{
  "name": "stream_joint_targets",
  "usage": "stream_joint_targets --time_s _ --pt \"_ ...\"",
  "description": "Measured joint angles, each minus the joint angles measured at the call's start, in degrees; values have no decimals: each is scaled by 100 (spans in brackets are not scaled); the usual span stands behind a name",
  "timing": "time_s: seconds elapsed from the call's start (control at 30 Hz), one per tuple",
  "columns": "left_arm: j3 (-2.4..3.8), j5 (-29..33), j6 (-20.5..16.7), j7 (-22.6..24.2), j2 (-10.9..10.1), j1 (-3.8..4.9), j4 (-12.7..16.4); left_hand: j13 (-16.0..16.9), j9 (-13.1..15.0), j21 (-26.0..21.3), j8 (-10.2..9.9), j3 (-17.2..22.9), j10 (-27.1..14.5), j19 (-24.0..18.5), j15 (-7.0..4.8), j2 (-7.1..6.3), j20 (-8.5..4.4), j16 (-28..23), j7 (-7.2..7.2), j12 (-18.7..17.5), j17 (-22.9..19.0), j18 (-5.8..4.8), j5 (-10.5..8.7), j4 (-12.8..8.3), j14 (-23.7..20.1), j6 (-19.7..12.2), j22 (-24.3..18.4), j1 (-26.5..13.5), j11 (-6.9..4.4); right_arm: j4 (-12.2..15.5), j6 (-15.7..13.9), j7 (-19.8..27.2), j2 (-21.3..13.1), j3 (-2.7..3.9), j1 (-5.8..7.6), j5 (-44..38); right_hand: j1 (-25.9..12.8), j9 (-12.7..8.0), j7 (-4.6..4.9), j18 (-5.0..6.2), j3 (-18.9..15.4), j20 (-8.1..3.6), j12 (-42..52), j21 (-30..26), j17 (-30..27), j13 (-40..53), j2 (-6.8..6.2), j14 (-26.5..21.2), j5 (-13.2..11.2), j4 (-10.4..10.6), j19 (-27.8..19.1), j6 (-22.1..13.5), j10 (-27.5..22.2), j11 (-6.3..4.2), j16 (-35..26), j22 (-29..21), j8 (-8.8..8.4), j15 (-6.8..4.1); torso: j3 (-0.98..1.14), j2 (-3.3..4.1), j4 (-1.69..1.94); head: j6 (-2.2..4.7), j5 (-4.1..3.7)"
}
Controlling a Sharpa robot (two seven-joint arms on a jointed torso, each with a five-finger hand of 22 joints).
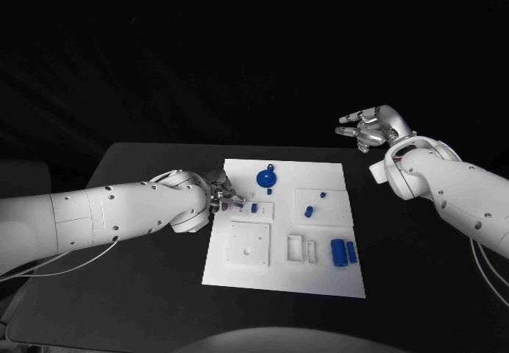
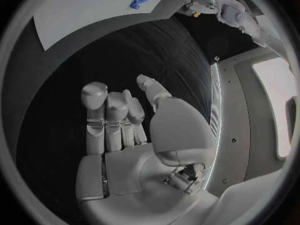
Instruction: Assemble the parts on the task board
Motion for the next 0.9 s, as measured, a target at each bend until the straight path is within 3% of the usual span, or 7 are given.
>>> stream_joint_targets --time_s 0.4,0.5,0.9 --pt "0 -131 3 0 -55 -40 97 -10 2 0 13 13 -1 0 2 0 0 0 0 22 8 -1 0 13 -1 0 5 0 1 6 30 -10 -8 0 -3 0 0 0 0 0 0 0 0 0 1 0 0 0 46 0 0 0 0 0 0 0 0 0 1 0 -1 -10 20" --pt "0 -149 8 0 -57 -43 96 -21 2 0 13 13 -1 20 3 0 20 0 0 22 8 89 0 13 -2 0 4 0 1 7 36 -12 -8 0 -3 0 0 0 0 0 0 0 0 0 1 0 0 0 46 0 0 0 0 0 0 0 0 0 1 1 -2 -15 30" --pt "8 -215 52 -3 -23 -61 43 -33 44 0 3 13 10 12 8 1 27 0 0 22 2 88 -1 13 -1 0 4 0 -10 6 47 -15 -8 0 -5 0 0 0 0 0 16 0 0 23 0 0 0 0 45 15 0 0 0 0 0 0 0 0 1 2 -8 -30 20"
